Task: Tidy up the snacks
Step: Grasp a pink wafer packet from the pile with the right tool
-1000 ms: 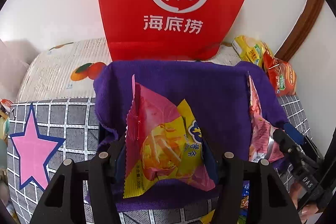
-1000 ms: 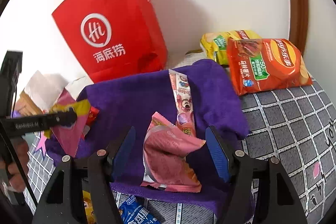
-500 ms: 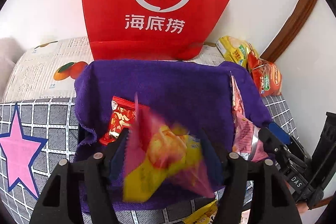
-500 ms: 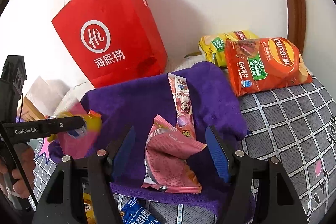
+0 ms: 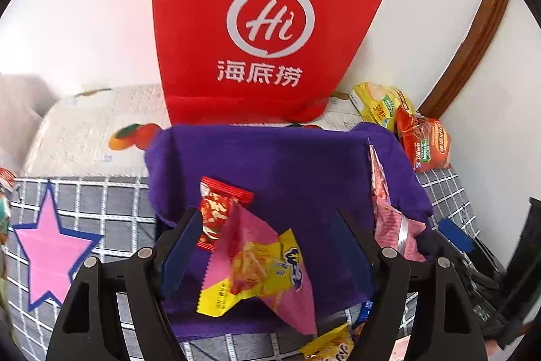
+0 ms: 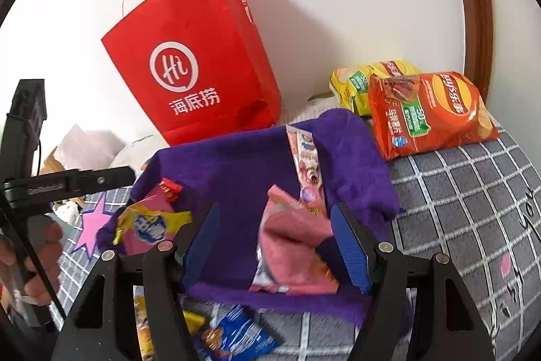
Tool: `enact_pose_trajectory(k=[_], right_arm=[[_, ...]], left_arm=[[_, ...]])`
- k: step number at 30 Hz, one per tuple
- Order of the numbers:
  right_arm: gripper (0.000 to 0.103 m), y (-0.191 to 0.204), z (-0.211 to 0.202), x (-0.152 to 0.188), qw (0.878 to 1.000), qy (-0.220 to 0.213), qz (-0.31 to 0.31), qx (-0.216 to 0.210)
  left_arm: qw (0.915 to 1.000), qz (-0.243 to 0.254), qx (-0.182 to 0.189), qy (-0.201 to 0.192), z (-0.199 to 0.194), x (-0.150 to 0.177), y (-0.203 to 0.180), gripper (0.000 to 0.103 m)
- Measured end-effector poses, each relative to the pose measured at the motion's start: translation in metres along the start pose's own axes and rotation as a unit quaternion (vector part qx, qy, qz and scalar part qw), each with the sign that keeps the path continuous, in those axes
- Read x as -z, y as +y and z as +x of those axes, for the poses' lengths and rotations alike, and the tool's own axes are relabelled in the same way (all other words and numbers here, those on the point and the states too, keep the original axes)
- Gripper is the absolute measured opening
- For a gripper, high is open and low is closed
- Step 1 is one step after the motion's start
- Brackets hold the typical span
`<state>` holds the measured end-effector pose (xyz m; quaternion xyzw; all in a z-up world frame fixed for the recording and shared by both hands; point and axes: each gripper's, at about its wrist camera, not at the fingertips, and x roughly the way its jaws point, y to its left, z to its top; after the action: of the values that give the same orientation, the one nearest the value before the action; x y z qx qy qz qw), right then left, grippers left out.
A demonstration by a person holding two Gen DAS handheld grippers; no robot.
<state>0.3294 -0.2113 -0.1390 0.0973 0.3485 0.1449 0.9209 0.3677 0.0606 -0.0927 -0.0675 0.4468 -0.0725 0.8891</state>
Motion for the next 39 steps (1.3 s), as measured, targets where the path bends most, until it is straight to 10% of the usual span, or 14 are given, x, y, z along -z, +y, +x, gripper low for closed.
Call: enact_pose_trajectory(k=[19,39], right_arm=[[0.052,-0.002,-0.049,0.139,0.991,0.116,0.038,0.052],[0.040,0.027,-0.051,0.160,0.978,0.096,-0.075,0.167]], left_arm=[[0.9992,0.023,0.031,-0.010,-0.039,0.005,-0.021,0.077],[0.9975,0.038,0.055,-0.025,-0.057,0.008,-0.032,0.077]])
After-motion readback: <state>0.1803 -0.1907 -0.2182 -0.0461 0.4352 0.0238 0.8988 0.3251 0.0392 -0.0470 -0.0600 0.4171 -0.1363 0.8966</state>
